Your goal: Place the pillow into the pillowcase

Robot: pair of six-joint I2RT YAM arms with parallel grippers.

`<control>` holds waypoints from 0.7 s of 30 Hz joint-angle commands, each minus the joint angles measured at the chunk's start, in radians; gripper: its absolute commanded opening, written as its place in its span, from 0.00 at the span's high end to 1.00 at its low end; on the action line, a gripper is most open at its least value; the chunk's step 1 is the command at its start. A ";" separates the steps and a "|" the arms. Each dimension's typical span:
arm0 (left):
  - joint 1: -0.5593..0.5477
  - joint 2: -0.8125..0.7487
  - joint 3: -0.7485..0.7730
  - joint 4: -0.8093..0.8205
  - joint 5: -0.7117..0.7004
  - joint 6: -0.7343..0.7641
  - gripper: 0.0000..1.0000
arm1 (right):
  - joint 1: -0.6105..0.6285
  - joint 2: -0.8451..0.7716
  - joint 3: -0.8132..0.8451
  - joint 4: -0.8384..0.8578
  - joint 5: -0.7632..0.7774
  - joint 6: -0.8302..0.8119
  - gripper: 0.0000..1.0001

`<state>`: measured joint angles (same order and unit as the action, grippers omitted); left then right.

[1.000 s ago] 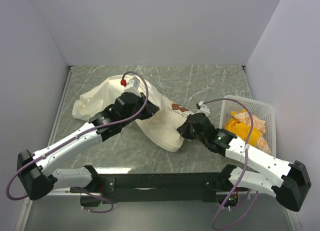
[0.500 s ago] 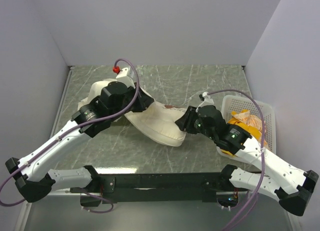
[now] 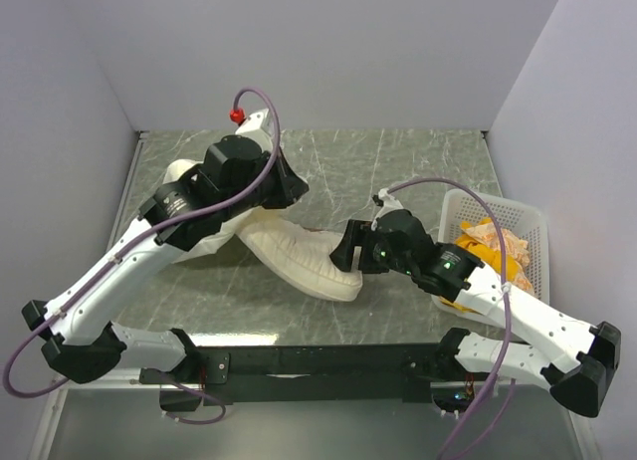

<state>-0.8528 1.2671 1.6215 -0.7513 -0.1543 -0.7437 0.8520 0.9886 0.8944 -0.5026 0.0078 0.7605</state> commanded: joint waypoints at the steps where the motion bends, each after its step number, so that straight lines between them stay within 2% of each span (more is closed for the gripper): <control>1: -0.011 0.063 0.144 0.101 0.068 0.020 0.95 | 0.016 -0.044 0.047 0.107 0.012 -0.049 0.15; 3: 0.064 0.154 0.170 0.107 0.146 0.012 0.96 | -0.002 0.005 0.067 0.114 0.003 -0.093 0.09; 4: 0.124 0.188 0.193 0.116 0.241 0.009 0.97 | -0.017 0.034 0.101 0.107 0.000 -0.110 0.09; 5: 0.151 0.222 0.202 0.128 0.275 0.004 0.98 | -0.037 0.100 0.122 0.096 -0.005 -0.143 0.09; 8: 0.234 0.353 0.268 0.132 0.344 -0.019 0.97 | -0.149 0.207 0.188 0.107 -0.101 -0.200 0.06; 9: 0.250 0.406 0.279 0.138 0.349 -0.032 0.96 | -0.224 0.228 0.198 0.136 -0.158 -0.208 0.05; 11: 0.297 0.454 0.298 0.150 0.378 -0.043 0.96 | -0.277 0.278 0.239 0.139 -0.167 -0.225 0.02; 14: 0.346 0.578 0.320 0.147 0.407 -0.059 0.99 | -0.315 0.294 0.296 0.119 -0.135 -0.242 0.00; 17: 0.382 0.645 0.334 0.162 0.423 -0.068 0.98 | -0.346 0.280 0.336 0.108 -0.118 -0.219 0.00; 21: 0.417 0.741 0.428 0.120 0.449 -0.065 0.99 | -0.357 0.228 0.354 0.110 -0.131 -0.233 0.00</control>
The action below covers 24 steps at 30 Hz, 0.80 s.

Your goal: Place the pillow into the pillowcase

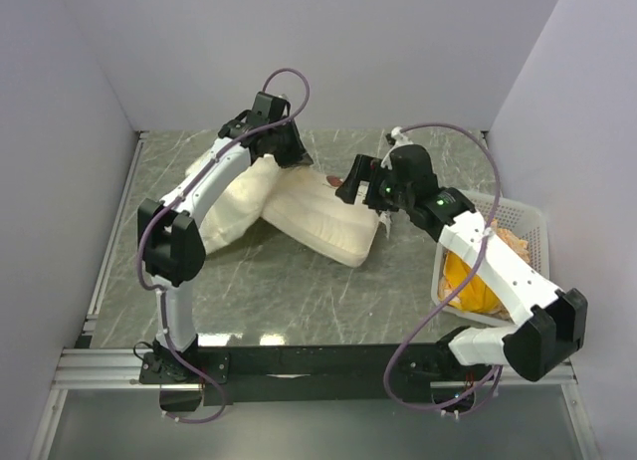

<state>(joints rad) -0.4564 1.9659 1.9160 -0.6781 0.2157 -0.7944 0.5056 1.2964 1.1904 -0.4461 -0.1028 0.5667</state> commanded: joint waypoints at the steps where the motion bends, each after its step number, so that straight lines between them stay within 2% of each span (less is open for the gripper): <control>1: 0.024 0.054 0.146 0.034 0.077 -0.008 0.99 | 0.010 -0.112 0.051 0.060 -0.014 -0.050 0.00; 7: 0.016 -0.034 0.063 0.091 0.079 0.000 0.99 | 0.186 -0.154 -0.090 0.121 0.146 -0.246 0.00; 9: 0.012 -0.094 0.007 0.103 0.071 0.014 0.99 | 0.264 -0.129 -0.138 0.153 0.257 -0.274 0.00; 13: -0.005 -0.228 -0.121 0.138 0.056 0.032 0.99 | 0.321 -0.019 -0.190 0.213 0.346 -0.333 0.00; 17: -0.028 -0.379 -0.215 0.146 0.044 0.056 0.98 | 0.376 0.064 -0.184 0.259 0.452 -0.422 0.00; 22: -0.047 -0.476 -0.222 0.111 0.048 0.081 0.96 | 0.467 0.168 -0.129 0.280 0.596 -0.557 0.00; 24: -0.050 -0.493 -0.210 0.097 0.050 0.092 0.96 | 0.475 0.217 -0.123 0.291 0.607 -0.600 0.00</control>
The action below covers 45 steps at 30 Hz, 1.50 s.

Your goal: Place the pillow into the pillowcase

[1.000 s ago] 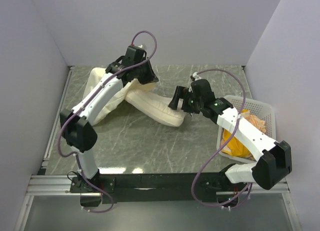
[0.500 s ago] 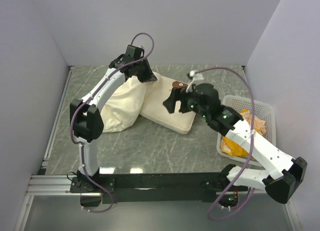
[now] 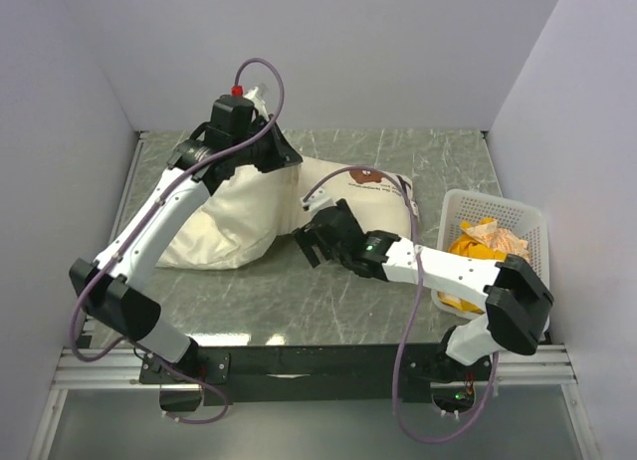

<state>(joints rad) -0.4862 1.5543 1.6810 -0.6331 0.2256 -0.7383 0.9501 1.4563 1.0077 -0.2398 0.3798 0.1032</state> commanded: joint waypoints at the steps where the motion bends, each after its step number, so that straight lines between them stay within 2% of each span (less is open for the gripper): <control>1: -0.022 -0.098 0.028 0.046 0.041 0.042 0.96 | 0.045 0.070 0.057 0.094 0.170 -0.155 0.00; 6: -0.023 -0.128 0.054 0.024 0.055 0.057 0.96 | 0.061 0.153 0.043 0.149 0.323 -0.168 0.00; 8: -0.025 -0.135 0.062 0.019 0.066 0.062 0.95 | 0.067 0.164 0.046 0.172 0.390 -0.166 0.07; 9: -0.026 -0.138 0.063 0.019 0.069 0.063 0.95 | 0.068 0.167 0.054 0.171 0.404 -0.165 0.13; 11: -0.026 -0.149 0.068 0.018 0.070 0.071 0.93 | 0.079 0.158 0.078 0.162 0.451 -0.155 0.79; 12: -0.026 -0.149 0.074 0.007 0.066 0.076 0.92 | 0.085 0.133 0.091 0.151 0.447 -0.151 0.94; 13: -0.028 -0.148 0.080 0.000 0.063 0.088 0.90 | 0.090 0.118 0.107 0.126 0.427 -0.143 1.00; 16: -0.028 -0.132 0.108 -0.025 0.058 0.118 0.85 | 0.137 0.044 0.210 0.004 0.375 -0.135 1.00; 17: -0.028 -0.126 0.120 -0.028 0.060 0.122 0.85 | 0.151 0.032 0.303 -0.103 0.357 -0.122 1.00; 19: -0.028 -0.109 0.129 -0.025 0.066 0.132 0.80 | 0.167 0.012 0.418 -0.231 0.242 -0.056 1.00; 20: -0.028 -0.103 0.141 -0.022 0.083 0.134 0.78 | 0.167 0.010 0.539 -0.354 0.191 -0.034 1.00; 22: -0.029 -0.074 0.163 -0.026 0.087 0.140 0.69 | 0.165 0.009 0.645 -0.436 0.040 0.015 1.00; 24: -0.034 -0.054 0.212 -0.031 0.093 0.143 0.66 | 0.161 0.042 0.799 -0.554 -0.033 0.047 1.00; 26: -0.035 -0.030 0.282 -0.046 0.096 0.145 0.60 | 0.125 0.081 0.938 -0.654 -0.103 0.075 1.00; 27: -0.035 -0.022 0.313 -0.057 0.078 0.145 0.55 | 0.102 0.128 0.977 -0.685 -0.152 0.099 1.00; 28: -0.035 -0.014 0.375 -0.066 0.063 0.142 0.40 | 0.038 0.144 1.002 -0.700 -0.247 0.107 1.00; 30: -0.035 -0.014 0.436 -0.083 0.017 0.136 0.31 | -0.032 0.173 0.993 -0.687 -0.368 0.125 1.00; 31: -0.035 -0.020 0.485 -0.086 -0.003 0.132 0.20 | -0.077 0.176 0.967 -0.664 -0.457 0.133 1.00; 32: -0.035 -0.023 0.506 -0.095 -0.028 0.131 0.16 | -0.143 0.182 0.898 -0.606 -0.578 0.141 1.00; 34: -0.035 -0.043 0.525 -0.093 -0.060 0.128 0.10 | -0.201 0.193 0.820 -0.534 -0.706 0.158 1.00; 35: -0.035 -0.052 0.517 -0.089 -0.068 0.126 0.08 | -0.258 0.222 0.760 -0.476 -0.833 0.165 1.00; 36: -0.035 -0.063 0.501 -0.076 -0.075 0.123 0.06 | -0.281 0.246 0.740 -0.454 -0.876 0.179 1.00; 39: -0.035 -0.140 0.367 0.005 -0.092 0.116 0.02 | -0.333 0.376 0.721 -0.417 -0.940 0.185 1.00; 40: -0.035 -0.175 0.302 0.019 -0.103 0.120 0.01 | -0.336 0.410 0.730 -0.424 -0.935 0.179 1.00; 42: -0.035 -0.195 0.266 0.016 -0.129 0.122 0.00 | -0.341 0.486 0.732 -0.415 -0.877 0.187 1.00; 44: -0.037 -0.215 0.186 0.000 -0.167 0.117 0.03 | -0.355 0.527 0.714 -0.379 -0.854 0.200 1.00; 45: -0.040 -0.252 0.140 0.001 -0.198 0.111 0.07 | -0.379 0.538 0.709 -0.362 -0.823 0.223 1.00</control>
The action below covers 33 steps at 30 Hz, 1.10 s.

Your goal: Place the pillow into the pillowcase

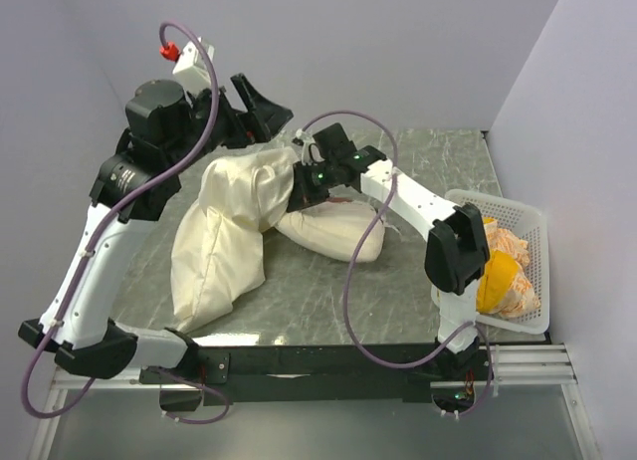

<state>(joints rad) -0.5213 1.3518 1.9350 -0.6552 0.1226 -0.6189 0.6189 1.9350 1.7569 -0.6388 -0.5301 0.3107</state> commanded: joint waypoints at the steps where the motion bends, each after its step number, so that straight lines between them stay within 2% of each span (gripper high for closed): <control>1: -0.012 -0.074 -0.236 0.043 -0.119 -0.028 0.10 | -0.062 0.071 -0.031 0.044 0.108 0.024 1.00; 3: -0.032 -0.150 -0.385 0.084 -0.231 -0.068 0.18 | -0.096 0.114 -0.014 0.047 0.104 0.056 1.00; 4: -0.042 -0.172 -0.521 0.107 -0.270 -0.085 0.20 | -0.134 0.128 -0.001 0.051 0.066 0.067 1.00; 5: -0.060 -0.193 -0.583 0.117 -0.366 -0.103 0.22 | -0.146 0.140 0.001 0.057 0.030 0.089 1.00; 6: -0.069 -0.236 -0.704 0.124 -0.409 -0.146 0.21 | -0.154 0.133 -0.003 0.068 0.004 0.094 1.00; 8: -0.078 -0.284 -0.825 0.166 -0.492 -0.203 0.14 | -0.154 0.083 -0.040 0.111 0.012 0.108 1.00; 9: -0.078 -0.334 -0.937 0.180 -0.549 -0.262 0.10 | -0.154 0.068 -0.046 0.119 0.012 0.108 1.00; 12: -0.079 -0.420 -1.117 0.249 -0.581 -0.365 0.03 | -0.156 0.030 -0.042 0.100 0.018 0.107 1.00; 15: -0.079 -0.430 -1.220 0.293 -0.581 -0.392 0.02 | -0.154 0.002 -0.039 0.090 0.012 0.102 1.00; 18: -0.079 -0.366 -1.261 0.295 -0.601 -0.416 0.05 | -0.153 -0.011 -0.036 0.079 0.001 0.100 1.00; 23: -0.079 -0.326 -1.317 0.284 -0.724 -0.496 0.07 | -0.154 -0.060 -0.071 0.080 0.005 0.097 1.00; 26: -0.079 -0.301 -1.305 0.178 -0.835 -0.597 0.07 | -0.156 -0.097 -0.091 0.076 0.022 0.096 1.00; 27: -0.080 -0.296 -1.295 0.142 -0.860 -0.683 0.05 | -0.154 -0.108 -0.097 0.076 0.022 0.097 1.00; 29: -0.092 -0.318 -1.308 0.123 -0.899 -0.723 0.05 | -0.154 -0.137 -0.114 0.082 0.025 0.097 1.00; 30: -0.095 -0.368 -1.333 0.143 -0.894 -0.722 0.02 | -0.154 -0.143 -0.114 0.082 0.025 0.097 1.00; 33: -0.095 -0.468 -1.369 0.213 -0.882 -0.699 0.03 | -0.154 -0.163 -0.116 0.074 0.027 0.094 1.00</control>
<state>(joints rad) -0.6086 1.0069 0.5949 -0.4850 -0.6857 -1.2552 0.4587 1.8790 1.6318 -0.5781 -0.4622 0.3729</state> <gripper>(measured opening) 0.974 0.105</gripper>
